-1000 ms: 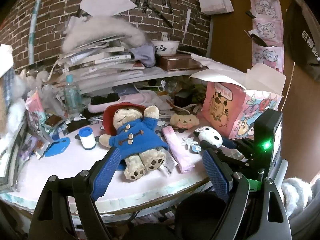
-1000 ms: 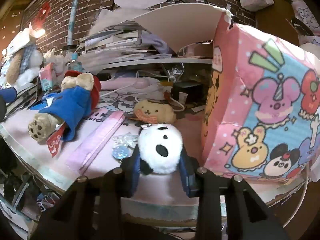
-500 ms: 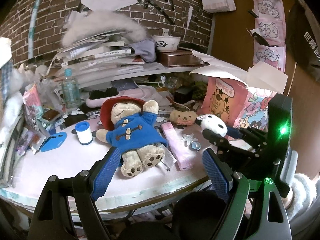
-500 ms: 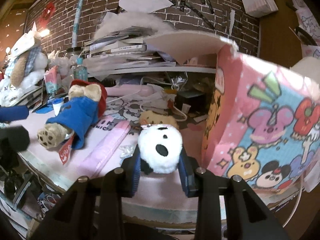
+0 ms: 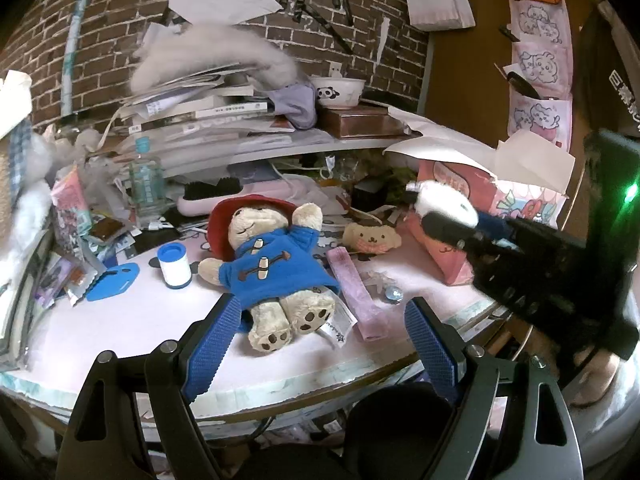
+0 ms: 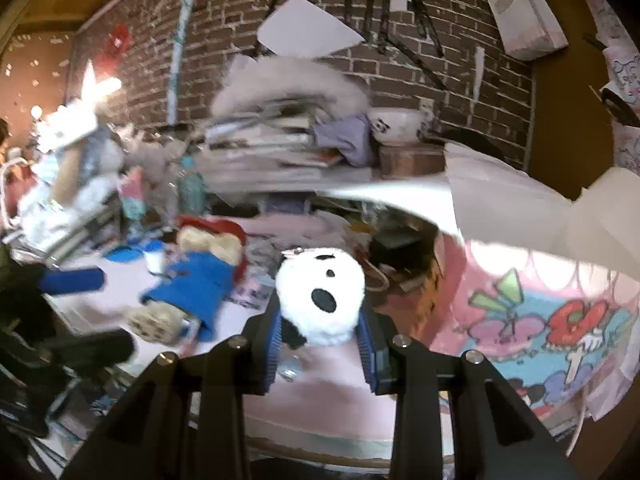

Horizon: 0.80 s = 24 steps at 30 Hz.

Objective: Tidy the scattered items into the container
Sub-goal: 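Lift the panda plush with the right gripper and carry it into the white box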

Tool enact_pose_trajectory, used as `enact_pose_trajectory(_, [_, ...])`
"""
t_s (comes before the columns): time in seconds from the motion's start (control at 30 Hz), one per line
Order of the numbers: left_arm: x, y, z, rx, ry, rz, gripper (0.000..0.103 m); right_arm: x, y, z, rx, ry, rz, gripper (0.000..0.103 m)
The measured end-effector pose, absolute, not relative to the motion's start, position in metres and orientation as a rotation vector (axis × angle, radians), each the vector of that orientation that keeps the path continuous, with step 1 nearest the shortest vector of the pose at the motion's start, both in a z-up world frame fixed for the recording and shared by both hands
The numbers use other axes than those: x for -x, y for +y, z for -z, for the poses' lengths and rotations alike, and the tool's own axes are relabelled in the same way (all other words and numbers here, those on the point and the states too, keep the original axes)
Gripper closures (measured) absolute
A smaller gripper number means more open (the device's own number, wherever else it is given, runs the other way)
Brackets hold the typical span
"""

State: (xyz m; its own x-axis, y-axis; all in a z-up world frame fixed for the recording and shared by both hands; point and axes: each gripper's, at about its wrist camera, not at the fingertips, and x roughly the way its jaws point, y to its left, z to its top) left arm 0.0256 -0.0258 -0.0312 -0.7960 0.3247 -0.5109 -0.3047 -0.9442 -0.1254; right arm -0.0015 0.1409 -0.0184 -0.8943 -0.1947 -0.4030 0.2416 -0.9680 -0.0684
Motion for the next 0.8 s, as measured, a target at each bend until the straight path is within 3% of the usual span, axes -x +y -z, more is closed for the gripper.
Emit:
enact_pose_trajectory(0.57, [-0.024,-0.022,0.028,0.772,-0.055,-2.680,0.021,-0.012,0.174,-0.063,-0.468,0.038,2.758,0.073])
enact_pose_trajectory(0.8, [-0.024,-0.020,0.028,0.771,-0.050,-2.671,0.021,0.000,0.216,-0.080,-0.577,0.064,2.916,0.073])
